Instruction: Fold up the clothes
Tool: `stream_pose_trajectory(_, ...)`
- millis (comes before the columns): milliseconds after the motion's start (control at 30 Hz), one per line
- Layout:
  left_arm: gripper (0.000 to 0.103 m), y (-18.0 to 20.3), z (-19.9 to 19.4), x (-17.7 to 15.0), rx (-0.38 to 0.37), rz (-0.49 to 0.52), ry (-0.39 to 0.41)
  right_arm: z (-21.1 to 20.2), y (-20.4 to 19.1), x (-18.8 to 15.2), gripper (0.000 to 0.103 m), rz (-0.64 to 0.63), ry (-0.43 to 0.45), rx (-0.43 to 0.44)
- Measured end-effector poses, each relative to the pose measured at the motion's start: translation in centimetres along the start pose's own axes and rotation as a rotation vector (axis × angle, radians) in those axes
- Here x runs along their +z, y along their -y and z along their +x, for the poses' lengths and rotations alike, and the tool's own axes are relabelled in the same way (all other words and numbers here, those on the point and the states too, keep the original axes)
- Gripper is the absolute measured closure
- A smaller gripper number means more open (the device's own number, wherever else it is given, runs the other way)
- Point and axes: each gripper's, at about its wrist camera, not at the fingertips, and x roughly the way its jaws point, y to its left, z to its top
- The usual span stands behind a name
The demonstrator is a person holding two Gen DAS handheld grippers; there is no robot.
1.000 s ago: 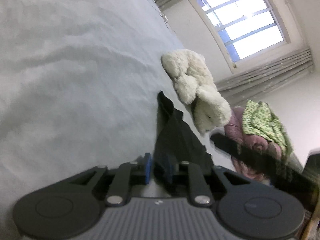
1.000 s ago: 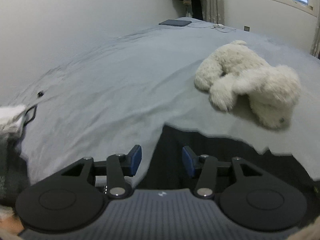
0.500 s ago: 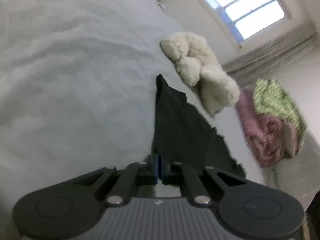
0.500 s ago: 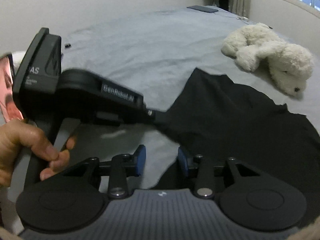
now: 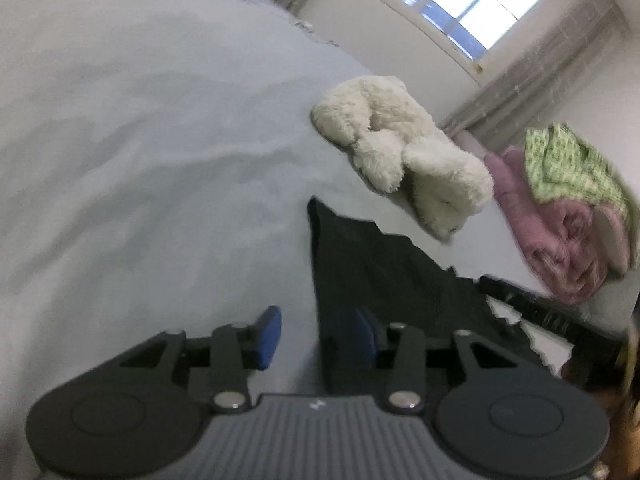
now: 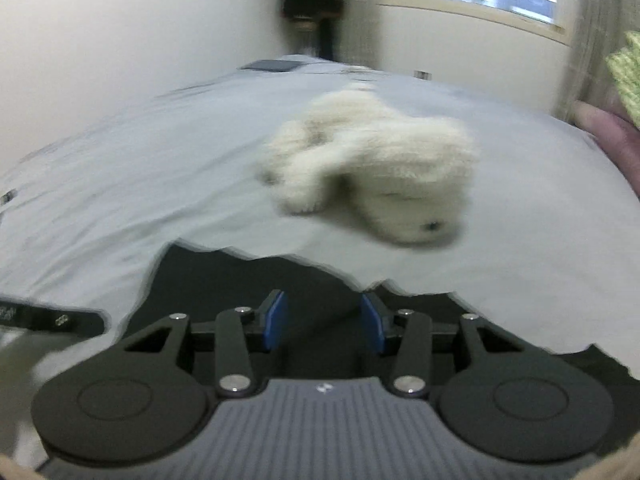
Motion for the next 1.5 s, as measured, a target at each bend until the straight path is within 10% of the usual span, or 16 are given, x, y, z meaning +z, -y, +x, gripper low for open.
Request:
stream_pose_trajectory(433,0.068,0.2,5.2,4.2,0.048,0.06,0.089,6.3,0.4,0.4,0.062,-0.086,-0.12,0.046)
stream_pose_trajectory(500,0.103,0.3,5.5,4.0,0.066,0.077,0.094,6.6,-0.6,-0.3,0.08,-0.13,-0.119,0.039)
stream_pose_trajectory(600,0.103,0.1,5.1,3.6,0.1,0.084,0.129,6.2,-2.4,-0.6,0.097,-0.222,-0.072,-0.019)
stream_pose_trajectory(967,0.102,-0.9,4.6,3.5,0.176,0.103,0.181,8.2,-3.1,-1.7,0.098,-0.205,0.02,-0.188)
stream_pose_trajectory(1067,0.082,0.2,3.2,2.7,0.181,0.1,0.166,6.0,-3.0,-1.3,0.084,-0.143,0.065,-0.201)
stream_pose_trajectory(1167,0.05,1.4,1.4,1.2,0.152,0.1,0.139,2.5,-2.3,-1.5,0.046,-0.066,0.115,-0.192)
stream_pose_trajectory(1500,0.035,5.8,-3.7,-5.9,0.092,0.104,-0.04,-10.1,0.1,-6.9,0.039,0.091,0.089,-0.161)
